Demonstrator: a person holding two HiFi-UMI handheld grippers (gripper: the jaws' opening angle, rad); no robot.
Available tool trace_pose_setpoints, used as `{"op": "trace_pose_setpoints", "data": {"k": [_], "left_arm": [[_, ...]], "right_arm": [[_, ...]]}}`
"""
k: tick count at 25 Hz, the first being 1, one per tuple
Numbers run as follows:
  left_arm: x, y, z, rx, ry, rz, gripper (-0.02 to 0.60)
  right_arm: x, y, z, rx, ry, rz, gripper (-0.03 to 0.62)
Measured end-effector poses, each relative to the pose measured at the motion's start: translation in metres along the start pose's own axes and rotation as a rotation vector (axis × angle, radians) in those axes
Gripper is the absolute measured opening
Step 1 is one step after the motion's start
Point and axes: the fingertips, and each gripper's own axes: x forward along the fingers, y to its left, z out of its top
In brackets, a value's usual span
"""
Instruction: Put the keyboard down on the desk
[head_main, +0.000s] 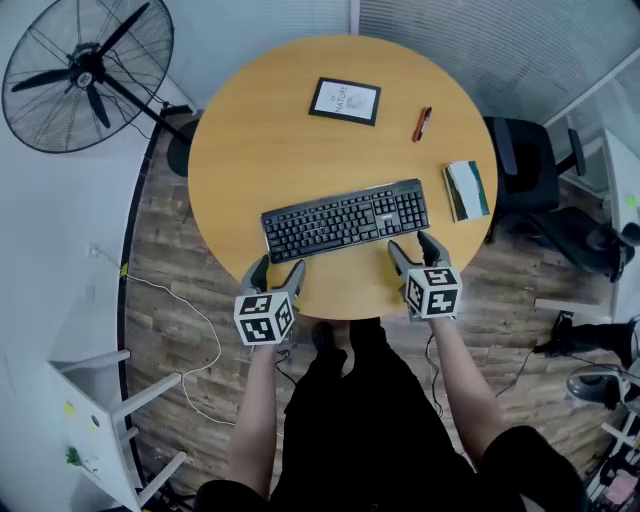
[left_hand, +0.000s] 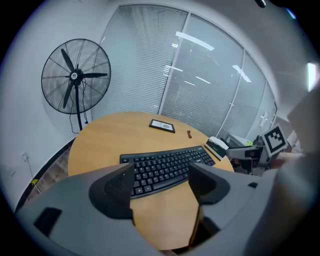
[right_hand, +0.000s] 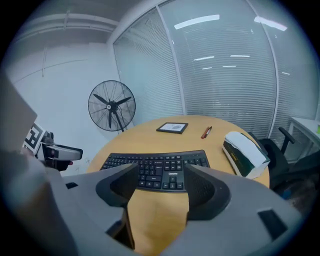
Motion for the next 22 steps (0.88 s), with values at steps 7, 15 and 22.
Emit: {"op": "trace_pose_setpoints", "data": {"k": [7,15,22], "left_arm": [[-0.056,-0.025,0.034,0.204,-0.145,-0.045,0.273],[-0.109,-0.057,0.064,0.272,-0.287,-0.181,0.182],[-0.140,-0.068,0.077,0.257,-0.354,-0.238,0.114]], "right_arm": [[-0.054,0.064,0.019,0.009,-0.126,0.006,0.241],[-0.107,0.133,0.044,-0.013,-0.250,0.039,0.209],[-0.147,0.167,0.061,-0.030,-0.336,0.042,0.164]]}}
